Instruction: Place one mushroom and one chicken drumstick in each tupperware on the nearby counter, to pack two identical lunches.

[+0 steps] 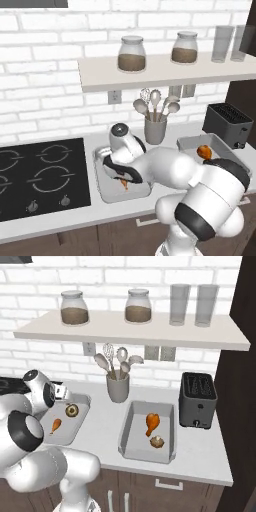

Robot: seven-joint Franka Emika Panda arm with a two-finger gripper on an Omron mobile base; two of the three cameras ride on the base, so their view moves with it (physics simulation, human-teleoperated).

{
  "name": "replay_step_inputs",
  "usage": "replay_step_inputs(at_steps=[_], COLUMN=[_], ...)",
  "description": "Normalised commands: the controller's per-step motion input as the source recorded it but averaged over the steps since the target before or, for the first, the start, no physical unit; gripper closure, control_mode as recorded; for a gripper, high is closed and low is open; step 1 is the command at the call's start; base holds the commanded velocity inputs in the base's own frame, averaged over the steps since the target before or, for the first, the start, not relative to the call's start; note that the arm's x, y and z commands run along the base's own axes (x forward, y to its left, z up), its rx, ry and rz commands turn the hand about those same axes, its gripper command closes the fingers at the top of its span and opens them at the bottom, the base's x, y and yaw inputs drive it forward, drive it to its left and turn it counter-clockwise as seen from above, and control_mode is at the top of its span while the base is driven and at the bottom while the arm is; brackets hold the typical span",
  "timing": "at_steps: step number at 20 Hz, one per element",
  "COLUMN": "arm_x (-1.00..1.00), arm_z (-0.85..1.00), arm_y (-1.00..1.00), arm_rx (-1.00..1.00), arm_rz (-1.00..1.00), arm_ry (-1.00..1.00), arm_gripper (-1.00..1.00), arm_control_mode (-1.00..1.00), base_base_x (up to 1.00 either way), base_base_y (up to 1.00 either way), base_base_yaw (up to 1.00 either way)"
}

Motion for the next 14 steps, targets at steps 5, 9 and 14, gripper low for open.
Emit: replay_step_inputs(at_steps=[5, 9, 14], arm_x=[-1.00, -1.00, -1.00], arm_z=[0.95, 1.00, 1.00], arm_y=[-0.12, -0.37, -0.51], arm_rx=[0.16, 0.18, 0.13], arm_rz=[-0.02, 0.00, 0.03], arm_ry=[-0.20, -0.36, -0.38], arm_gripper=[-1.00, -1.00, -1.00], arm_control_mode=[-1.00, -1.00, -1.00], base_base_x=[0.00, 0.00, 0.00], base_base_y=[0.00, 0.00, 0.00], base_base_yaw=[0.00, 0.00, 0.00])
